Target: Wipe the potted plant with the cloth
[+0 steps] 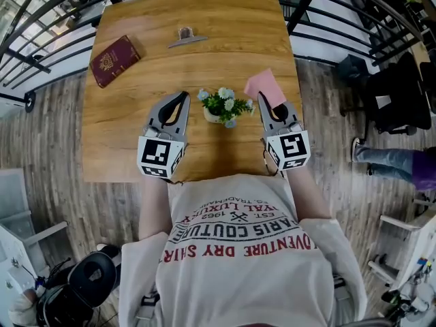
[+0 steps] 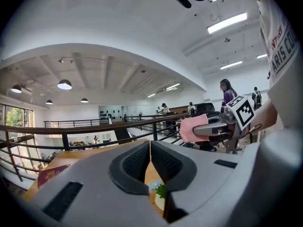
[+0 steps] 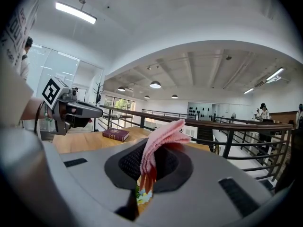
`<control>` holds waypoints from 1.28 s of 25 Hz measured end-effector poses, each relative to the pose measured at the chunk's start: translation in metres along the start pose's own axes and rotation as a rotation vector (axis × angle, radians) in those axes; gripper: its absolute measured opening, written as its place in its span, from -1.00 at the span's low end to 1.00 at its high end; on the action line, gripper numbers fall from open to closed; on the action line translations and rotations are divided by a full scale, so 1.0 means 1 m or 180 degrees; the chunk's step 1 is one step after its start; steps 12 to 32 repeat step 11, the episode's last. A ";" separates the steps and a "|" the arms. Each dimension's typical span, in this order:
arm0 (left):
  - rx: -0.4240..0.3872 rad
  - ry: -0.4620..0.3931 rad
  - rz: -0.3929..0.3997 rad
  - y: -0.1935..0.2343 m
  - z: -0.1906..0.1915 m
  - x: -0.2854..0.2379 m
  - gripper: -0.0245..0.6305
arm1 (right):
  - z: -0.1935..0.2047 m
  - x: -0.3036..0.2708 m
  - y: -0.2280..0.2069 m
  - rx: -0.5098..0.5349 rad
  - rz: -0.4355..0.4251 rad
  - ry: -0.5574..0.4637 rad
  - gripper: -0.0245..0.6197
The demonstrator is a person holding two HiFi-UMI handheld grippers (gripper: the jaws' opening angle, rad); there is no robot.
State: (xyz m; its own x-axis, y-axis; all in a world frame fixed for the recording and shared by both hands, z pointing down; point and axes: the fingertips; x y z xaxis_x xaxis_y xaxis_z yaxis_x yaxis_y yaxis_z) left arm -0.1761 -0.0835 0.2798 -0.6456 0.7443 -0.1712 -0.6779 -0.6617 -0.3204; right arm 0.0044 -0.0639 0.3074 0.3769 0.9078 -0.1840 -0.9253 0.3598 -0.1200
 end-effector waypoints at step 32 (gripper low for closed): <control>0.0096 0.0047 -0.0139 0.010 0.003 0.002 -0.85 | -0.002 -0.002 0.011 0.0087 -0.0064 -0.0083 -0.81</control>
Point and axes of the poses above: the fingertips, and each gripper's own axes: x backward along the fingers, y to its left, z out of its underside, and after that the axes turned 13 degrees about -x, right-handed
